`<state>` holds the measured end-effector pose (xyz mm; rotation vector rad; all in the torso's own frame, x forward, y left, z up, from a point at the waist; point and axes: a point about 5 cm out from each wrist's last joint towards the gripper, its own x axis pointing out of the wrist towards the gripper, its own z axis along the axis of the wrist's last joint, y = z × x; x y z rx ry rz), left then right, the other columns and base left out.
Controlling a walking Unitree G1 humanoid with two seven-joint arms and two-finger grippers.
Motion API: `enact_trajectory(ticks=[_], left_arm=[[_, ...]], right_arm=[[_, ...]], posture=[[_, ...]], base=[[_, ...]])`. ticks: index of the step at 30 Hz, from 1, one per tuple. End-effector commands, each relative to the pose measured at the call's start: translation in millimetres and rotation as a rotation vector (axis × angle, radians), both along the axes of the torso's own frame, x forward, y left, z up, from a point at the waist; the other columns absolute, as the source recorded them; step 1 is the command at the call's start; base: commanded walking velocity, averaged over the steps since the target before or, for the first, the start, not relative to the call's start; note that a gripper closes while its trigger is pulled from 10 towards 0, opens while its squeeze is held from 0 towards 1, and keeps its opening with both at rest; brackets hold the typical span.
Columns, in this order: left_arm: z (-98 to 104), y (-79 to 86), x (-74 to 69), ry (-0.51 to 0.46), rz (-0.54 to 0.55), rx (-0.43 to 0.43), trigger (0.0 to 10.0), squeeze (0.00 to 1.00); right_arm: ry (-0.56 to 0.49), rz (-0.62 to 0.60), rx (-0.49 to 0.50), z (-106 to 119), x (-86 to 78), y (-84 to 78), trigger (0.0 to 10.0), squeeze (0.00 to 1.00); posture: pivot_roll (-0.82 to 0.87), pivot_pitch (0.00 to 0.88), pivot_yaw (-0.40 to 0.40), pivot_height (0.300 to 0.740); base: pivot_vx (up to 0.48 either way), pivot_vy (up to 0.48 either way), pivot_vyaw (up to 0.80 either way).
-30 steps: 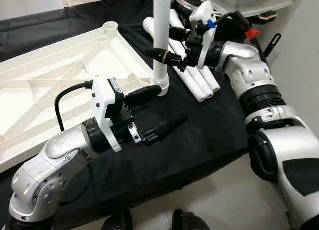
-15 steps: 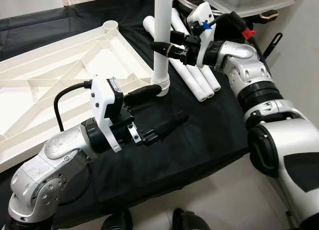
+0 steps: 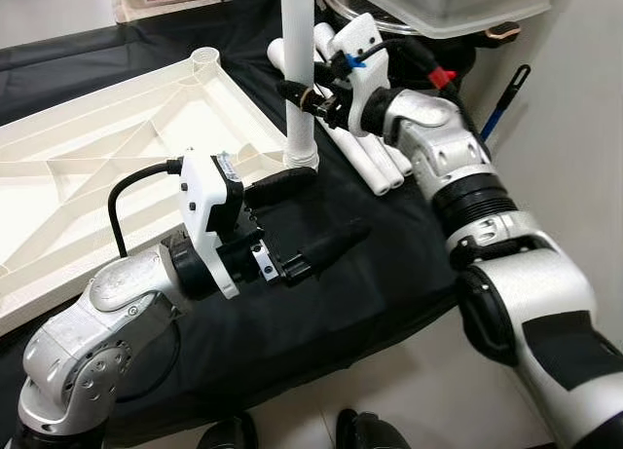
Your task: Building children table
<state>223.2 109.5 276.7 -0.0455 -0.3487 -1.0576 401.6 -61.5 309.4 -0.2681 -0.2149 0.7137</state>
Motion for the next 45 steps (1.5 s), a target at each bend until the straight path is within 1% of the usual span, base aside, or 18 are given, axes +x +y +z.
enact_trajectory(ticks=[1, 8, 15, 16, 19, 20, 24, 29, 33, 34, 36, 37, 38, 39, 41, 42, 43, 45], left_arm=[[-2, -2.3, -1.7, 0.002, -0.011, 0.001, 10.0, 0.00], [-3, -0.6, -0.6, -0.004, 0.003, 0.002, 10.0, 0.00], [-5, 3.3, 4.5, -0.010, 0.051, 0.006, 10.0, 0.00], [-5, 5.8, 6.9, -0.011, 0.074, 0.007, 10.0, 0.00], [-6, 11.9, 12.6, -0.018, 0.131, 0.013, 10.0, 0.00], [-6, 15.3, 15.5, -0.021, 0.163, 0.012, 10.0, 0.00], [-6, 23.9, 19.9, -0.028, 0.225, 0.012, 10.0, 0.00], [-6, 27.9, 20.5, -0.029, 0.241, 0.008, 10.0, 0.00], [-10, 30.8, 17.6, -0.024, 0.242, 0.021, 10.0, 0.00], [-10, 30.8, 17.6, -0.024, 0.242, 0.021, 10.0, 0.00], [-11, 30.8, 17.3, -0.020, 0.245, 0.022, 10.0, 0.00], [-12, 30.7, 17.3, -0.020, 0.248, 0.021, 10.0, 0.00], [-12, 30.7, 17.3, -0.020, 0.248, 0.021, 10.0, 0.00], [-13, 31.0, 17.6, -0.019, 0.253, 0.021, 10.0, 0.00], [-13, 31.3, 17.7, -0.018, 0.257, 0.021, 10.0, 0.00], [-14, 31.9, 17.8, -0.016, 0.264, 0.020, 10.0, 0.00], [-14, 31.9, 17.8, -0.016, 0.264, 0.020, 10.0, 0.00], [-14, 34.1, 18.3, -0.018, 0.289, 0.016, 10.0, 0.00]], right_arm=[[0.082, -0.082, -0.049, -26, -0.4, 6.5, 0.0, 0.00], [0.111, -0.155, -0.021, -41, -12.2, 20.2, 0.0, 0.00], [0.128, -0.198, 0.000, -47, -22.1, 20.8, 0.0, 0.00], [0.120, -0.211, -0.001, -46, -24.1, 19.2, 10.0, 0.00], [0.125, -0.235, 0.021, -45, -26.4, 12.6, 10.0, 0.00], [0.135, -0.232, 0.037, -45, -26.6, 9.3, 10.0, 1.00], [0.148, -0.233, 0.074, -44, -27.6, -0.3, 10.0, 1.00], [0.149, -0.225, 0.092, -41, -30.2, -5.5, 10.0, 1.00], [0.112, -0.113, 0.140, -19, -35.4, -23.6, 10.0, 1.00], [0.112, -0.113, 0.140, -19, -35.4, -23.6, 10.0, 1.00], [0.067, -0.004, 0.153, -4, -39.3, -33.6, 10.0, 1.00], [0.040, 0.080, 0.159, 3, -41.2, -39.0, 10.0, 0.74], [0.040, 0.080, 0.159, 3, -41.2, -39.0, 10.0, 0.74], [0.006, 0.118, 0.157, 10, -38.3, -46.9, 10.0, 0.00], [-0.014, 0.133, 0.154, 14, -36.1, -52.0, 10.0, 0.00], [-0.019, 0.133, 0.150, 16, -28.2, -56.9, 10.0, 0.00], [-0.019, 0.133, 0.150, 16, -28.2, -56.9, 10.0, 0.00], [-0.005, 0.160, 0.163, 18, -17.1, -55.2, 10.0, 0.00]], posture=[[0.02, 0.238, -0.064, 0.740], [0.02, 0.229, -0.072, 0.740], [0.01, 0.228, -0.069, 0.740], [0.00, 0.228, -0.068, 0.740], [0.00, 0.228, -0.068, 0.740], [0.00, 0.228, -0.068, 0.740], [0.00, 0.226, -0.068, 0.740], [0.00, 0.225, -0.067, 0.740], [0.00, 0.226, -0.065, 0.740], [0.00, 0.226, -0.065, 0.740], [0.01, 0.226, -0.064, 0.740], [0.01, 0.226, -0.064, 0.740], [0.01, 0.226, -0.064, 0.740], [0.01, 0.227, -0.062, 0.740], [0.01, 0.227, -0.061, 0.740], [0.01, 0.225, -0.060, 0.740], [0.01, 0.225, -0.060, 0.740], [0.02, 0.226, -0.059, 0.740]], base=[[0.000, 0.000, 0.00], [0.000, 0.000, 0.00], [0.000, 0.000, 0.00], [0.000, 0.000, 0.00], [0.000, 0.000, 0.00], [0.000, 0.000, 0.00], [0.000, 0.000, 0.00], [0.000, 0.000, 0.00], [0.000, 0.000, 0.00], [0.000, 0.000, 0.00], [0.000, 0.000, 0.00], [0.000, 0.000, 0.00], [0.000, 0.000, 0.00], [0.000, 0.000, 0.00], [0.000, 0.000, 0.00], [0.000, 0.000, 0.00], [0.000, 0.000, 0.00], [0.000, 0.000, 0.00]])
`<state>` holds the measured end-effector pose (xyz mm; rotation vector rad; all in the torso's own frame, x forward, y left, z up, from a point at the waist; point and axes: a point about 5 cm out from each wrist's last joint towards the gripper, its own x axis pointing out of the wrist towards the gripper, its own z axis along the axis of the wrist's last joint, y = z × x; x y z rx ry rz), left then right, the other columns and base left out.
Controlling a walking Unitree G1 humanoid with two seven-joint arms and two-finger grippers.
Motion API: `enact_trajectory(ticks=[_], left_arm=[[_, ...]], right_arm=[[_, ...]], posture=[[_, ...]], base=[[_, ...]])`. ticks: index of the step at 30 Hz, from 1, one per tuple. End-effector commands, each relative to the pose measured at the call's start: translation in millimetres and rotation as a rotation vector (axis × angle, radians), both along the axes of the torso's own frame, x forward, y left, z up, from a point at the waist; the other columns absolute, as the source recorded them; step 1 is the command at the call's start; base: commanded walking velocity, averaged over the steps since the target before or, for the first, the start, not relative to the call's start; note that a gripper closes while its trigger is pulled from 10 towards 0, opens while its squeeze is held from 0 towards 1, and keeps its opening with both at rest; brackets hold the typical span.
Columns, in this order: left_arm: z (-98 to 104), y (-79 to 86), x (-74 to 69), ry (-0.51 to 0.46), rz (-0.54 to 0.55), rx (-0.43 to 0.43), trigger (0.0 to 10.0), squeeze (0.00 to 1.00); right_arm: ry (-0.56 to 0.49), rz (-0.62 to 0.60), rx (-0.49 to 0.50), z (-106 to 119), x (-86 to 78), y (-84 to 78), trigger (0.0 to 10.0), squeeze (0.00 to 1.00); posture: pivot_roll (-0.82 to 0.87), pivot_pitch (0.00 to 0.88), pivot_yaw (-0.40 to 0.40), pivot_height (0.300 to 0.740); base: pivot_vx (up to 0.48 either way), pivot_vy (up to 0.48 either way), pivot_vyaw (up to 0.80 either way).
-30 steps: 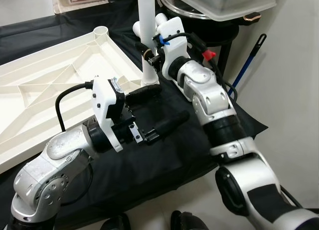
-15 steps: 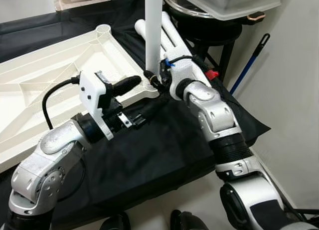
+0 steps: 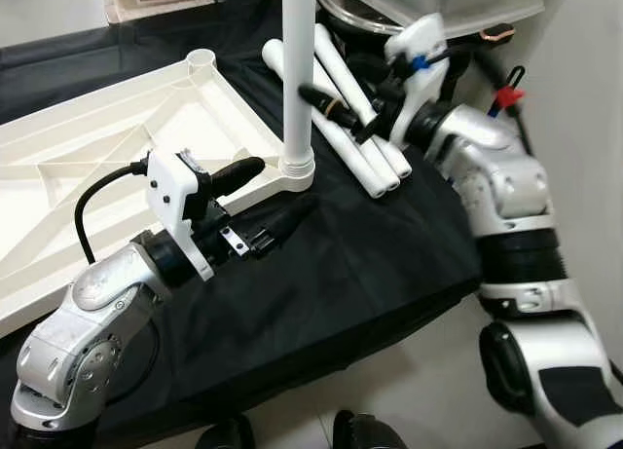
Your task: Building children table
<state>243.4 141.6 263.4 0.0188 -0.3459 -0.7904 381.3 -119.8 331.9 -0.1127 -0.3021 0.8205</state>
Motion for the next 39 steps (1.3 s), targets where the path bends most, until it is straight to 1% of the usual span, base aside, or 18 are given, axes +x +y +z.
enact_trajectory(ticks=[1, 2, 4, 7, 9, 11, 13, 14, 15, 16, 19, 22, 25, 27, 29, 33, 35, 39], left_arm=[[0, 3.6, -1.3, -0.012, 0.035, 0.004, 10.0, 0.00], [0, 3.6, -1.3, -0.012, 0.035, 0.004, 10.0, 0.00], [4, 13.2, 1.9, -0.028, 0.119, 0.003, 10.0, 0.00], [6, 17.6, 2.2, -0.033, 0.151, 0.003, 10.0, 0.00], [6, 17.6, 2.2, -0.033, 0.151, 0.003, 10.0, 0.00], [7, 21.0, 0.9, -0.035, 0.178, -0.002, 10.0, 0.00], [7, 21.4, 0.0, -0.035, 0.184, -0.003, 10.0, 0.00], [7, 20.9, -1.5, -0.033, 0.185, -0.006, 10.0, 0.00], [7, 20.2, -2.6, -0.031, 0.184, -0.006, 10.0, 0.00], [6, 20.0, -3.6, -0.029, 0.184, -0.007, 10.0, 0.00], [6, 19.8, -4.7, -0.025, 0.185, -0.010, 10.0, 0.00], [5, 18.5, -5.1, -0.020, 0.183, -0.014, 10.0, 0.00], [5, 17.2, -4.9, -0.019, 0.182, -0.017, 10.0, 0.00], [5, 16.4, -4.7, -0.019, 0.180, -0.019, 10.0, 0.00], [5, 15.9, -4.6, -0.019, 0.179, -0.021, 10.0, 0.00], [4, 9.5, -2.5, -0.017, 0.164, -0.041, 10.0, 0.00], [4, 8.3, -2.0, -0.016, 0.160, -0.046, 10.0, 0.00], [5, 6.5, -2.4, -0.017, 0.152, -0.053, 10.0, 0.00]], right_arm=[[0.010, 0.057, 0.013, -4, 7.0, 7.6, 10.0, 0.00], [0.010, 0.057, 0.013, -4, 7.0, 7.6, 10.0, 0.00], [0.012, 0.091, 0.013, 0, 12.8, 22.5, 10.0, 0.00], [0.012, 0.137, 0.016, 3, 12.5, 30.7, 10.0, 0.00], [0.012, 0.137, 0.016, 3, 12.5, 30.7, 10.0, 0.00], [0.013, 0.175, 0.008, 2, 13.7, 41.5, 10.0, 0.00], [0.013, 0.180, 0.003, 2, 15.1, 45.5, 10.0, 0.00], [0.016, 0.161, -0.006, 0, 17.1, 47.1, 1.8, 0.00], [0.016, 0.148, -0.012, -1, 19.0, 47.7, 1.8, 0.00], [0.011, 0.129, -0.032, -3, 20.4, 46.7, 0.0, 0.00], [0.002, 0.090, -0.056, -4, 23.0, 43.1, 0.0, 0.00], [-0.031, 0.026, -0.120, -6, 25.0, 37.7, 0.0, 0.00], [-0.041, 0.000, -0.151, -8, 26.0, 36.9, 0.0, 0.00], [-0.059, -0.061, -0.182, -8, 27.5, 36.9, 0.0, 0.00], [-0.054, -0.088, -0.179, -9, 28.6, 37.4, 0.0, 0.00], [0.043, -0.320, -0.181, -35, 31.3, 53.6, 0.0, 0.00], [0.072, -0.342, -0.158, -40, 30.4, 57.6, 0.0, 0.00], [0.057, -0.355, -0.174, -42, 29.1, 62.4, 0.0, 0.00]], posture=[[0.03, 0.227, -0.059, 0.740], [0.03, 0.227, -0.059, 0.740], [0.05, 0.240, -0.060, 0.740], [0.05, 0.248, -0.061, 0.740], [0.05, 0.248, -0.061, 0.740], [0.06, 0.265, -0.066, 0.740], [0.06, 0.269, -0.067, 0.740], [0.07, 0.278, -0.068, 0.740], [0.07, 0.278, -0.068, 0.740], [0.07, 0.283, -0.068, 0.740], [0.07, 0.288, -0.068, 0.740], [0.06, 0.291, -0.066, 0.740], [0.06, 0.290, -0.067, 0.740], [0.05, 0.290, -0.067, 0.740], [0.05, 0.288, -0.065, 0.740], [0.04, 0.281, -0.067, 0.740], [0.04, 0.282, -0.069, 0.740], [0.04, 0.278, -0.070, 0.740]], base=[[0.000, 0.000, 0.00], [0.000, 0.000, 0.00], [0.000, 0.000, 0.00], [0.000, 0.000, 0.00], [0.000, 0.000, 0.00], [0.000, 0.000, 0.00], [0.000, 0.000, 0.00], [0.000, 0.000, 0.00], [0.000, 0.000, 0.00], [0.000, 0.000, 0.00], [0.000, 0.000, 0.00], [0.000, 0.000, 0.00], [0.000, 0.000, 0.00], [0.000, 0.000, 0.00], [0.000, 0.000, 0.00], [0.000, 0.000, 0.00], [0.000, 0.000, 0.00], [0.000, 0.000, 0.00]])
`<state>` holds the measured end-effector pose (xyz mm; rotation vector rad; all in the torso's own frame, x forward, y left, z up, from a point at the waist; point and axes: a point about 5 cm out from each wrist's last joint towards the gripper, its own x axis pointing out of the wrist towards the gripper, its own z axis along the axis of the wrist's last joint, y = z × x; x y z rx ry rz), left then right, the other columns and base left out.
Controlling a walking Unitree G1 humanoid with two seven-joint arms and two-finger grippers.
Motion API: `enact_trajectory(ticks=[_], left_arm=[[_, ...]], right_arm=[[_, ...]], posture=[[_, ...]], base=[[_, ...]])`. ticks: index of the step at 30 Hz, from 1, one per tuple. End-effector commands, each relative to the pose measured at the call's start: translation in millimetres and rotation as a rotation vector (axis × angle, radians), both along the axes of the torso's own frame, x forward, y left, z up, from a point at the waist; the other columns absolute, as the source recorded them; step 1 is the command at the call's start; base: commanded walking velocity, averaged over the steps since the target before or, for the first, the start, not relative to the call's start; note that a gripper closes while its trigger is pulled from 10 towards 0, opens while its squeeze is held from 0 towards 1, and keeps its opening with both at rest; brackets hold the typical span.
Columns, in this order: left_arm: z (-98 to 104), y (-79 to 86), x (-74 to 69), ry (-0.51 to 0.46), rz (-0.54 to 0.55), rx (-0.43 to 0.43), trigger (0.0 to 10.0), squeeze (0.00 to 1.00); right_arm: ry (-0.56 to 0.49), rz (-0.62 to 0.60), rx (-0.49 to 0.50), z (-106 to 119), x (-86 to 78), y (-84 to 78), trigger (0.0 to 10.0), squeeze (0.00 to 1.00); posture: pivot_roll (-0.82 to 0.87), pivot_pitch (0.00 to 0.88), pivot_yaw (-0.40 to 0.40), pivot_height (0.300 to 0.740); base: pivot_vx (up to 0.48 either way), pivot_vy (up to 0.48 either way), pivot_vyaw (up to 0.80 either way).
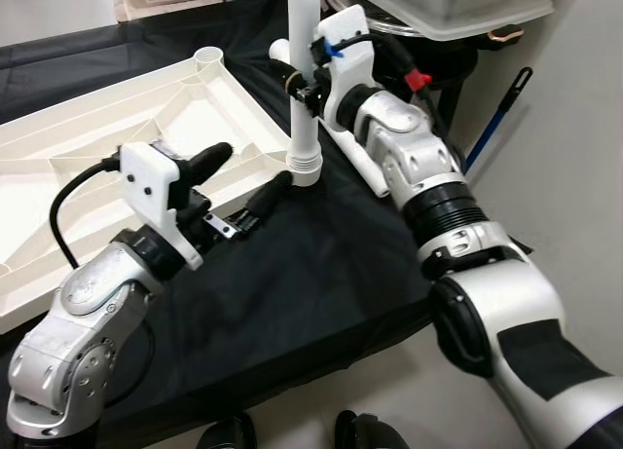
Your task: Building children table
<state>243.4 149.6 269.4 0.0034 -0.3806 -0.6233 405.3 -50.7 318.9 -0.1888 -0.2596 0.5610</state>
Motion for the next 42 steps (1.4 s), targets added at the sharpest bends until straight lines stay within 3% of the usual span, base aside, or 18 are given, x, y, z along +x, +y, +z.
enact_trajectory(ticks=[1, 8, 9, 14, 15, 18, 21, 23, 24, 25, 26, 27, 28, 29, 30, 31, 32, 42], left_arm=[[-2, -2.6, -2.4, 0.004, -0.012, 0.000, 10.0, 0.00], [-2, -7.2, -1.3, 0.003, -0.026, -0.006, 10.0, 0.00], [-2, -7.9, -1.1, 0.003, -0.029, -0.007, 10.0, 0.00], [-2, -8.4, -0.4, 0.003, -0.033, -0.007, 10.0, 0.00], [-2, -9.0, -0.2, 0.003, -0.035, -0.008, 10.0, 0.00], [-2, -9.8, -0.1, 0.003, -0.039, -0.009, 10.0, 0.00], [-3, -10.1, -0.5, 0.005, -0.044, -0.008, 10.0, 0.00], [-3, -10.4, -0.6, 0.005, -0.046, -0.006, 10.0, 0.00], [-3, -10.5, -0.6, 0.005, -0.048, -0.005, 10.0, 0.00], [-3, -10.5, -0.6, 0.005, -0.048, -0.005, 10.0, 0.00], [-3, -10.4, -0.8, 0.006, -0.049, -0.005, 10.0, 0.00], [-3, -10.4, -0.8, 0.006, -0.049, -0.005, 10.0, 0.00], [-2, -10.6, -1.0, 0.006, -0.052, -0.005, 10.0, 0.00], [-2, -10.7, -1.1, 0.007, -0.056, -0.003, 10.0, 0.00], [-2, -10.7, -1.2, 0.008, -0.059, -0.001, 10.0, 0.00], [-2, -10.7, -1.2, 0.008, -0.059, -0.001, 10.0, 0.00], [-2, -10.3, -1.5, 0.008, -0.064, 0.004, 10.0, 0.00], [2, -7.3, -3.1, 0.001, -0.065, 0.011, 10.0, 0.00]], right_arm=[[0.070, -0.106, -0.117, -31, 4.7, -4.8, 0.0, 0.00], [0.112, -0.123, -0.051, -38, -6.8, 14.3, 0.0, 0.00], [0.106, -0.113, -0.042, -36, -9.6, 14.0, 10.0, 0.00], [0.109, -0.074, 0.001, -30, -12.5, 5.5, 10.0, 0.00], [0.114, -0.033, 0.040, -24, -12.8, -2.8, 10.0, 1.00], [0.107, 0.021, 0.068, -16, -14.1, -13.3, 10.0, 1.00], [0.069, 0.179, 0.080, -3, -21.8, -22.5, 10.0, 1.00], [0.055, 0.222, 0.071, 0, -24.2, -29.2, 10.0, 1.00], [0.047, 0.244, 0.064, 2, -25.6, -33.6, 10.0, 0.93], [0.047, 0.244, 0.064, 2, -25.6, -33.6, 10.0, 0.93], [0.041, 0.259, 0.056, 3, -25.9, -38.9, 10.0, 0.79], [0.041, 0.259, 0.056, 3, -25.9, -38.9, 10.0, 0.79], [0.024, 0.285, 0.019, 1, -25.9, -44.4, 10.0, 0.72], [0.010, 0.318, -0.021, -2, -25.0, -48.6, 10.0, 0.53], [0.009, 0.358, -0.049, -6, -24.8, -51.2, 10.0, 0.18], [0.009, 0.358, -0.049, -6, -24.8, -51.2, 10.0, 0.18], [0.031, 0.386, -0.092, -15, -20.0, -54.9, 10.0, 0.00], [0.042, 0.388, -0.074, -19, -9.3, -54.7, 10.0, 0.00]], posture=[[0.03, 0.277, -0.074, 0.740], [0.03, 0.271, -0.077, 0.740], [0.03, 0.271, -0.077, 0.740], [0.02, 0.270, -0.075, 0.740], [0.02, 0.269, -0.073, 0.740], [0.02, 0.271, -0.071, 0.740], [0.01, 0.273, -0.066, 0.740], [0.02, 0.273, -0.064, 0.740], [0.02, 0.275, -0.063, 0.740], [0.02, 0.275, -0.063, 0.740], [0.02, 0.276, -0.059, 0.740], [0.02, 0.276, -0.059, 0.740], [0.02, 0.274, -0.058, 0.740], [0.03, 0.277, -0.052, 0.740], [0.03, 0.276, -0.051, 0.740], [0.03, 0.276, -0.051, 0.740], [0.03, 0.272, -0.046, 0.740], [0.06, 0.280, -0.034, 0.740]], base=[[0.000, 0.000, 0.00], [0.000, 0.000, 0.00], [0.000, 0.000, 0.00], [0.000, 0.000, 0.00], [0.000, 0.000, 0.00], [0.000, 0.000, 0.00], [0.000, 0.000, 0.00], [0.000, 0.000, 0.00], [0.000, 0.000, 0.00], [0.000, 0.000, 0.00], [0.000, 0.000, 0.00], [0.000, 0.000, 0.00], [0.000, 0.000, 0.00], [0.000, 0.000, 0.00], [0.000, 0.000, 0.00], [0.000, 0.000, 0.00], [0.000, 0.000, 0.00], [0.000, 0.000, 0.00]])
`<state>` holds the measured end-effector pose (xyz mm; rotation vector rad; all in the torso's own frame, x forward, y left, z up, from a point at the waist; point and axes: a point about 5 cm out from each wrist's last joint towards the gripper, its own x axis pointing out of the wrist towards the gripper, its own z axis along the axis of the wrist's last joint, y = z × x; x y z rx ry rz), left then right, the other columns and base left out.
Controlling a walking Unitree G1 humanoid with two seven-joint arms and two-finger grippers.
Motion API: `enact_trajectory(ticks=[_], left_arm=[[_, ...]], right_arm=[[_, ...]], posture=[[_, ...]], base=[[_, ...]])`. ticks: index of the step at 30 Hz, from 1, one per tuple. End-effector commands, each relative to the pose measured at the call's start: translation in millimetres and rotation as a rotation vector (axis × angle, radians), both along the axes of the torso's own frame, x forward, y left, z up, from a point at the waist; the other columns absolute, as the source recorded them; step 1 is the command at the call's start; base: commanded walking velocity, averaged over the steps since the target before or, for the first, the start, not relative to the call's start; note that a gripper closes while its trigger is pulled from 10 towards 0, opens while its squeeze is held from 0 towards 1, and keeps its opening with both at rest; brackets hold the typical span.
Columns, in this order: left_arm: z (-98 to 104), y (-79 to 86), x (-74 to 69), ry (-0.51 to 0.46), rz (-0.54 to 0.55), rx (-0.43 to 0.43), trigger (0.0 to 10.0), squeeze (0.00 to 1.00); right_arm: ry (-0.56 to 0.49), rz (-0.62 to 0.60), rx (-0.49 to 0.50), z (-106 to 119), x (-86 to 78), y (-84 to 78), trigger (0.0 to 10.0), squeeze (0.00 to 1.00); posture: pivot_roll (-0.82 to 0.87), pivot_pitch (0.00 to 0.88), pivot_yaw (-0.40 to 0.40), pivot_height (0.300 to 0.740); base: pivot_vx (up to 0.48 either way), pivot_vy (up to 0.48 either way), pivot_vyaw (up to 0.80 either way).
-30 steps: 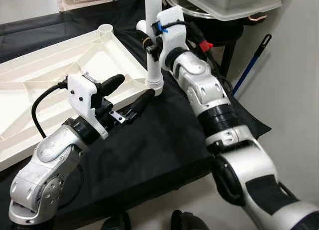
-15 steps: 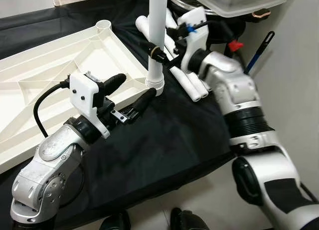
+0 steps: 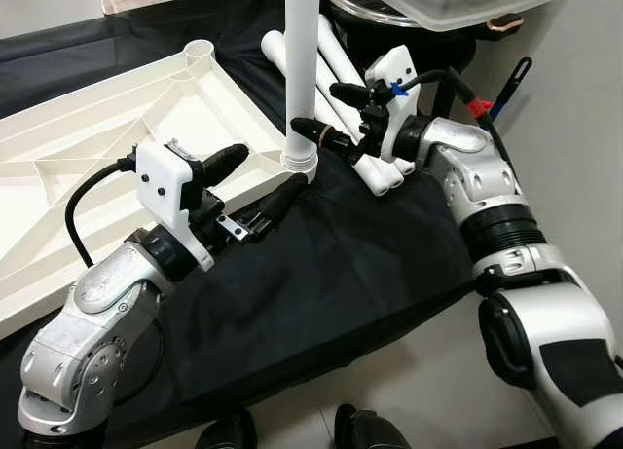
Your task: Building children table
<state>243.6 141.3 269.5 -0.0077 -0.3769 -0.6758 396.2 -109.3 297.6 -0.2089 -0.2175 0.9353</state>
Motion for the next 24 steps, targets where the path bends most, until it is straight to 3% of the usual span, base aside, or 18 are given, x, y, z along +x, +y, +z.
enact_trajectory(ticks=[1, 7, 8, 9, 10, 11, 24], left_arm=[[2, 1.0, -3.4, -0.004, -0.012, 0.010, 10.0, 0.00], [4, 3.7, -5.2, -0.005, -0.006, 0.022, 10.0, 0.00], [4, 4.8, -5.2, -0.007, -0.002, 0.024, 10.0, 0.00], [5, 5.4, -5.4, -0.007, 0.001, 0.024, 10.0, 0.00], [5, 5.4, -5.4, -0.007, 0.001, 0.024, 10.0, 0.00], [5, 5.8, -5.6, -0.008, 0.003, 0.024, 10.0, 0.00], [4, 5.9, -5.5, -0.004, 0.011, 0.020, 10.0, 0.00]], right_arm=[[-0.010, 0.027, 0.013, 2, -0.2, 3.9, 10.0, 0.00], [-0.019, 0.091, 0.011, 3, 2.0, 15.9, 10.0, 0.00], [-0.021, 0.097, 0.007, 3, 2.3, 17.1, 9.5, 0.00], [-0.024, 0.100, 0.004, 4, 2.7, 17.7, 8.4, 0.00], [-0.024, 0.100, 0.004, 4, 2.7, 17.7, 8.4, 0.00], [-0.026, 0.097, 0.002, 4, 3.2, 17.6, 0.0, 0.00], [-0.077, -0.056, -0.039, 13, 10.6, 8.4, 0.0, 0.00]], posture=[[0.06, 0.280, -0.034, 0.740], [0.08, 0.287, -0.035, 0.740], [0.08, 0.287, -0.035, 0.740], [0.08, 0.289, -0.039, 0.740], [0.08, 0.289, -0.039, 0.740], [0.08, 0.289, -0.041, 0.740], [0.06, 0.292, -0.050, 0.740]], base=[[0.000, 0.000, 0.00], [0.000, 0.000, 0.00], [0.000, 0.000, 0.00], [0.000, 0.000, 0.00], [0.000, 0.000, 0.00], [0.000, 0.000, 0.00], [0.000, 0.000, 0.00]])
